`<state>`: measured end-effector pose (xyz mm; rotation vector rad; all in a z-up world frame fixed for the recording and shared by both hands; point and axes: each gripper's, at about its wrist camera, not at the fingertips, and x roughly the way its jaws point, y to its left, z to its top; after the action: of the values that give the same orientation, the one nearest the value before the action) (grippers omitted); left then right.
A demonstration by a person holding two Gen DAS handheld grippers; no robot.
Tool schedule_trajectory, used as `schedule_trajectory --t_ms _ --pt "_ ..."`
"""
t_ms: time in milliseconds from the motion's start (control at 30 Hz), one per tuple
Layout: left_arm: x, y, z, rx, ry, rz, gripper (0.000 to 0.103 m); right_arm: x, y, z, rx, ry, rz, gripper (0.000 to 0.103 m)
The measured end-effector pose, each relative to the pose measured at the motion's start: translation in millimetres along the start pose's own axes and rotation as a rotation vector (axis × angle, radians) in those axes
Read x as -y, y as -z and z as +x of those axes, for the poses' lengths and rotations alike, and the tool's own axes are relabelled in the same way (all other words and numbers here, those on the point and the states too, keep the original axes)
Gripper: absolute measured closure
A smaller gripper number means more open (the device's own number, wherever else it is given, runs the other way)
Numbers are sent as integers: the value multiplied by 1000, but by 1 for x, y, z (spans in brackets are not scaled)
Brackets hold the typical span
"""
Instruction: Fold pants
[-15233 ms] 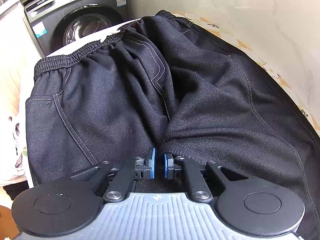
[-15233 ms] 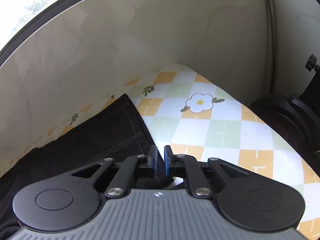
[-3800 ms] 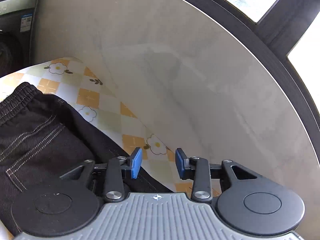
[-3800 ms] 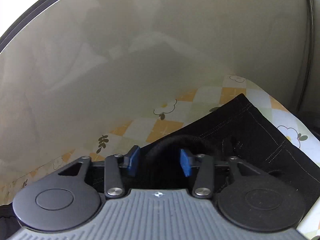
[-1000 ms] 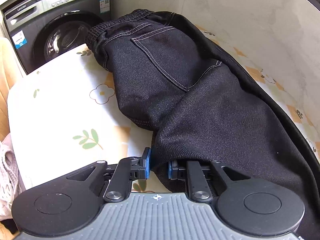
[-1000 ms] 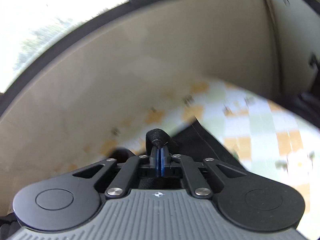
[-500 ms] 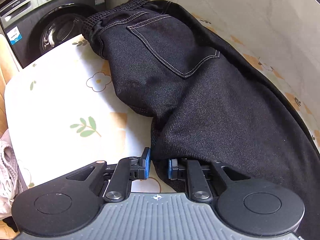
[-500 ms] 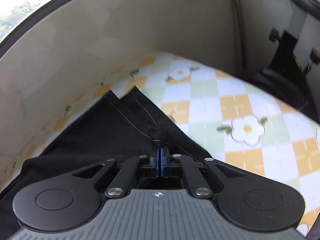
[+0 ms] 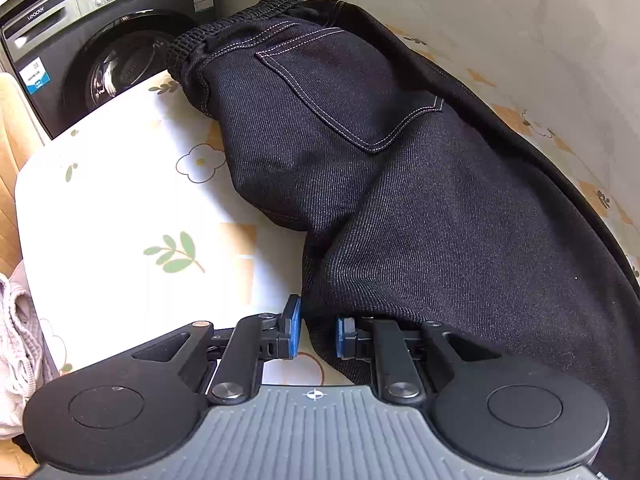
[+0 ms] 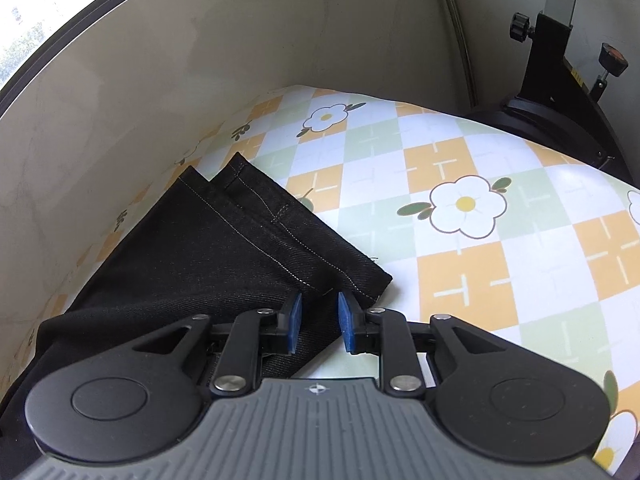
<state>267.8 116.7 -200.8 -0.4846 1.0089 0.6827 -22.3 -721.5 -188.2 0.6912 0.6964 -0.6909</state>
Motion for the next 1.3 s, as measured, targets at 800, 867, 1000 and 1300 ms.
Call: schedule_trajectory --t_ms 800,867,1000,1300 --pt "12 5 -5 11 -31 -2 84 -88 20 12 -32 -138 -261 63" --pt "12 6 -5 11 -33 -6 84 -75 15 -7 45 -131 -241 63" --pt "11 7 -6 -8 -40 -28 80 -40 4 -27 118 -61 -148 63" --pt "14 10 -66 -5 102 -31 70 -17 9 -14 25 -43 -89 63"
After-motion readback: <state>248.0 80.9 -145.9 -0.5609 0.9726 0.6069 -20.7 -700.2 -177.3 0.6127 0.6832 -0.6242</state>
